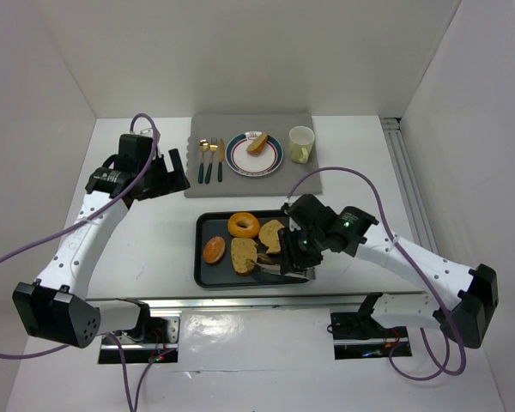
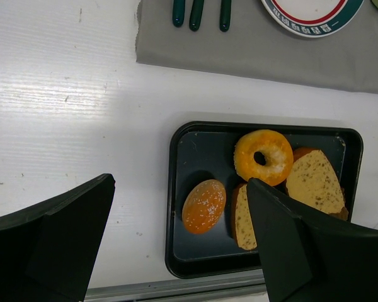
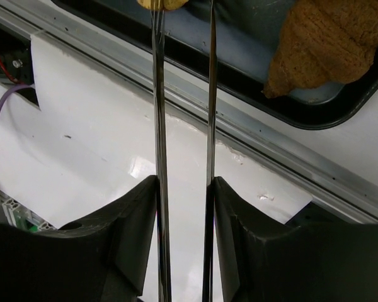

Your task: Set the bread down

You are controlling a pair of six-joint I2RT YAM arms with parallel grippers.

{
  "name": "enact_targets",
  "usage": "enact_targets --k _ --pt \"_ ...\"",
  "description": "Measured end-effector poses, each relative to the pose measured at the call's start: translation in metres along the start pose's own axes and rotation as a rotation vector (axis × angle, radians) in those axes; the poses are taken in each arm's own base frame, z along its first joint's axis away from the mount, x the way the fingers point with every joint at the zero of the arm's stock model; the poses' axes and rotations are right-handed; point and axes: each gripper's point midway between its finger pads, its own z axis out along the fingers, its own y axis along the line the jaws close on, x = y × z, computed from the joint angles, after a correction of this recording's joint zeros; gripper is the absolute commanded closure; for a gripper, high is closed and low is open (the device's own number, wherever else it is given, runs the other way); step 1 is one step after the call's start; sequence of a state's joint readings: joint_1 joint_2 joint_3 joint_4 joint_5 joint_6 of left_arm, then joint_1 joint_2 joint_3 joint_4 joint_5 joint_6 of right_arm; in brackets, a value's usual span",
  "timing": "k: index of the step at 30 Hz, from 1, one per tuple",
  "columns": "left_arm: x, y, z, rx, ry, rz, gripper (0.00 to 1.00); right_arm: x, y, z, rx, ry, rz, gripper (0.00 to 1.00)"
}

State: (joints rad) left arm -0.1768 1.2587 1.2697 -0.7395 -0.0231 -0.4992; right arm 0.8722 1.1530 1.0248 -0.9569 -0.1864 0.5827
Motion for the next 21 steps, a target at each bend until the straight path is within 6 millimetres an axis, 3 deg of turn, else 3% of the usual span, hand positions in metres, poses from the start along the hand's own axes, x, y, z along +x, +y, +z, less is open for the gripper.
enact_targets --k 10,21 --pt "0.004 0.002 0.002 -0.005 0.011 0.0 0.0 -0.015 -0.013 0.003 0.0 -0.033 0.081 0.51" --pt "0.005 0.002 0.003 -0.006 0.014 0.0 0.0 -0.029 -0.008 0.005 -0.058 -0.048 0.096 0.54"
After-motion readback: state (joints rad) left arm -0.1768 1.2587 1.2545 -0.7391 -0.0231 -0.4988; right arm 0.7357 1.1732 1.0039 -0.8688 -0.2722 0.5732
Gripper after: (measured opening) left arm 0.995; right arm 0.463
